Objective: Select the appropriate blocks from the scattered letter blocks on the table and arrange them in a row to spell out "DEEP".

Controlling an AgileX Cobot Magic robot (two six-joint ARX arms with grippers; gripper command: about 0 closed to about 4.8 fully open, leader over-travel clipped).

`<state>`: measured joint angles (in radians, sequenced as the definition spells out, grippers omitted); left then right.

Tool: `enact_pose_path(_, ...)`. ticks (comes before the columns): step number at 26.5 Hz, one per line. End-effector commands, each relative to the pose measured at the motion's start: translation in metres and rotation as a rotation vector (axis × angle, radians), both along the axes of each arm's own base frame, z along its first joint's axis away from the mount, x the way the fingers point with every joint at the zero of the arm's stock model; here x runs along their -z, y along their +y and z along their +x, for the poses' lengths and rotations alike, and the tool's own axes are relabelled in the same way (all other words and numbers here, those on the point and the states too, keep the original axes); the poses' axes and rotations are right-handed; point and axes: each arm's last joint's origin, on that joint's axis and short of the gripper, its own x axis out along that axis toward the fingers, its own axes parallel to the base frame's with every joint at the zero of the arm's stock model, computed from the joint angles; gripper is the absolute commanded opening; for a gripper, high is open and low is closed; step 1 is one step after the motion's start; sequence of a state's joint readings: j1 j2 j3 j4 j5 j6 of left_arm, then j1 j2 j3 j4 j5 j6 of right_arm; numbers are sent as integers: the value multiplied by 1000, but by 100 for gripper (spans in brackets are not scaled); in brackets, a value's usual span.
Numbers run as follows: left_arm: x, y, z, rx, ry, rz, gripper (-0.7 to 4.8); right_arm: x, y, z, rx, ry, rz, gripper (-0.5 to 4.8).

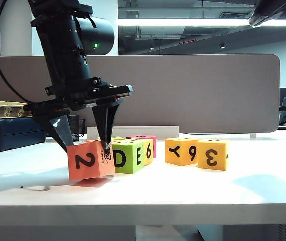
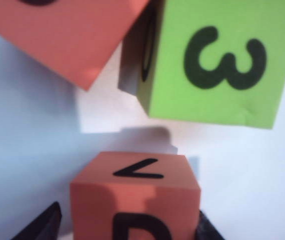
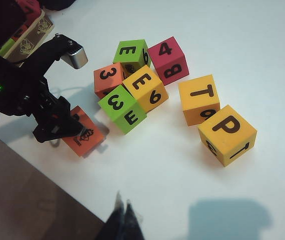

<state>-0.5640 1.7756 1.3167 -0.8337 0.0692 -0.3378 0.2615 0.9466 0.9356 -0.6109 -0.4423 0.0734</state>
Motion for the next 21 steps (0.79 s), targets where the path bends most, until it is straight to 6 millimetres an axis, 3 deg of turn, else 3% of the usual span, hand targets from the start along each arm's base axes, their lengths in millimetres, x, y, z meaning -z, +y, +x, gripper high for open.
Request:
enact_pose_path(1, 0, -1, -2, 6, 10, -10, 346, -2, 0, 0, -6, -15, 5, -5)
enact_pose_path(19, 15, -6, 3, 17, 20, 20, 347, -2, 0, -1, -6, -7, 3, -6)
enact_pose_path(21, 14, -7, 4, 23, 11, 13, 375, -2, 0, -1, -6, -8, 3, -5)
